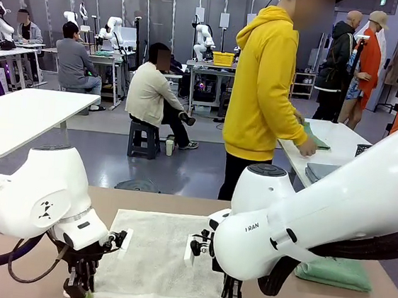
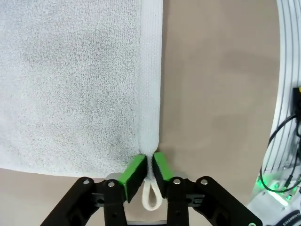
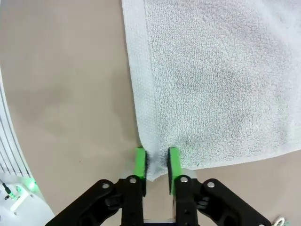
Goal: Fold the towels and place them in the basket.
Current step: When a person lays out a Towel with hook on the table, fold it in half twice.
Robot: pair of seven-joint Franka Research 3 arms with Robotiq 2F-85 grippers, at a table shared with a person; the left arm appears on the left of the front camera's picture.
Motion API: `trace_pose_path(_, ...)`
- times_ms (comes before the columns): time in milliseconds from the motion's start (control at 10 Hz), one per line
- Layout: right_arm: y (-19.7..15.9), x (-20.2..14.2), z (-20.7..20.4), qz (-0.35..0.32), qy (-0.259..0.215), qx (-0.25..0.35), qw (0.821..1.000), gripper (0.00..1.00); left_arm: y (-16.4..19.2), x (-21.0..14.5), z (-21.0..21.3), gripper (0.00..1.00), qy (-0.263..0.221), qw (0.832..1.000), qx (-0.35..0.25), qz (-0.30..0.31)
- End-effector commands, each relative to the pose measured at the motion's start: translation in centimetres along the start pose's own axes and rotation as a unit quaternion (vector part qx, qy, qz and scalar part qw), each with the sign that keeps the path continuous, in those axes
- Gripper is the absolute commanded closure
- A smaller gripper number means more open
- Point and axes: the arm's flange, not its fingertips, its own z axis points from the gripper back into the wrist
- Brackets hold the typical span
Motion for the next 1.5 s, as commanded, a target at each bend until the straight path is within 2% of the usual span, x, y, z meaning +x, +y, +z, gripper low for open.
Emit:
trace_pose_path(0,0.5,0.2,0.5,-0.016,0.008,0.013,1.000,1.00,-0.4,-0.2,-0.5,1.00,0.012,1.000,0.003,-0.010)
trace_pose_path(300,0.5,0.2,1.2,-0.022,0.007,0.013,1.000,1.00,-0.7,-0.1,0.4,1.00,0.017,1.000,0.006,-0.003)
trace_pose_path(1000,0.1,0.5,5.7,-0.018,-0.023,-0.012,0.999,1.00,-0.8,1.1,6.1,1.00,-0.008,1.000,0.012,0.009)
trace_pose_path(1400,0.0,0.6,5.7,-0.014,-0.016,-0.021,1.000,1.00,-0.9,0.7,5.3,1.00,-0.007,1.000,0.016,-0.005)
